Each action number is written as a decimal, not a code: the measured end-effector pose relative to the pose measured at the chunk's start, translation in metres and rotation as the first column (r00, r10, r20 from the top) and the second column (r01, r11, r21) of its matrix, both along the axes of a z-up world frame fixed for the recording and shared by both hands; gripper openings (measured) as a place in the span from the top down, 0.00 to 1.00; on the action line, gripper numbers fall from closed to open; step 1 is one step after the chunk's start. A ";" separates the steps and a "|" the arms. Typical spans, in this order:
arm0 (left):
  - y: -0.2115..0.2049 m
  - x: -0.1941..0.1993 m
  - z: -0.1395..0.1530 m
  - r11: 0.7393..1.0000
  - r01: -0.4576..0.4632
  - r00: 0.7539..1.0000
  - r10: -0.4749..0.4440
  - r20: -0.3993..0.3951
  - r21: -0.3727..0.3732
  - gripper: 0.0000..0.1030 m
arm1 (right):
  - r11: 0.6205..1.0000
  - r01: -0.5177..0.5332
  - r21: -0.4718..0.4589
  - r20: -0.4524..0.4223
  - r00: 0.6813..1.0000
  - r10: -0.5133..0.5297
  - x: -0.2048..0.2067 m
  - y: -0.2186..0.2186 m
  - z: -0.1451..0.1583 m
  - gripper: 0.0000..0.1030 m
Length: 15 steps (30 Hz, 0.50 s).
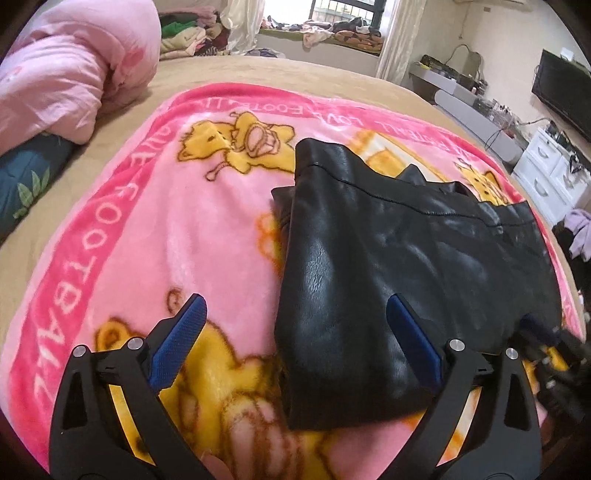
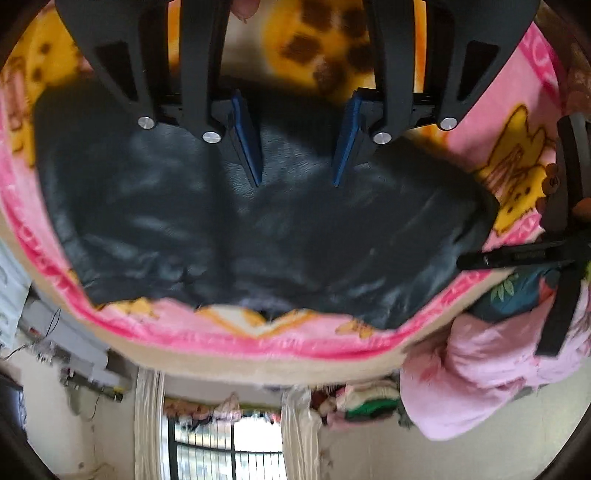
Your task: Fold large clothes
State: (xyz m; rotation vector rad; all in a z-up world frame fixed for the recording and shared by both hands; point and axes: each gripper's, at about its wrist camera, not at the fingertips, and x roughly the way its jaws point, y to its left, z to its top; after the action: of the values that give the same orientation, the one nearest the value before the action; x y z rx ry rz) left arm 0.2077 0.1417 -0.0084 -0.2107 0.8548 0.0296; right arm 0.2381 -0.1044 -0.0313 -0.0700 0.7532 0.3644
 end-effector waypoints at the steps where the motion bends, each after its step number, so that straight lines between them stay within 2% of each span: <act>1: 0.001 0.003 -0.002 1.000 -0.002 1.000 0.002 -0.002 -0.017 0.11 | 1.000 0.005 -0.024 -0.022 1.000 -0.006 0.005 0.004 -0.006 0.65; 4: 0.004 0.014 -0.008 0.997 -0.001 1.000 0.000 -0.017 -0.071 0.10 | 0.999 0.008 -0.034 -0.085 0.996 -0.011 0.010 0.008 -0.017 0.65; 10: 0.002 0.048 -0.034 0.986 0.002 0.995 -0.017 -0.095 -0.164 0.10 | 1.000 0.016 0.007 -0.105 0.994 -0.016 0.010 0.003 -0.026 0.65; 12: 0.001 0.051 -0.040 0.979 0.006 0.994 -0.028 -0.107 -0.206 0.20 | 1.000 0.019 0.011 -0.099 0.995 -0.018 0.010 0.004 -0.025 0.65; 14: -0.002 0.052 -0.041 0.967 0.026 0.993 -0.054 -0.105 -0.252 0.45 | 1.000 0.018 0.022 -0.099 0.995 -0.015 0.010 0.003 -0.021 0.63; 15: -0.005 0.051 -0.037 0.972 0.031 0.993 -0.056 -0.100 -0.231 0.45 | 0.999 0.014 0.036 -0.106 0.994 -0.010 0.011 0.002 -0.015 0.63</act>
State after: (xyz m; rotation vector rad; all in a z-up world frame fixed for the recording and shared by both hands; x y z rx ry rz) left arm 0.2585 0.1363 -0.0459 -0.4101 0.9691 -0.1006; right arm 0.2488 -0.1023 -0.0467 -0.0118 0.8508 0.3722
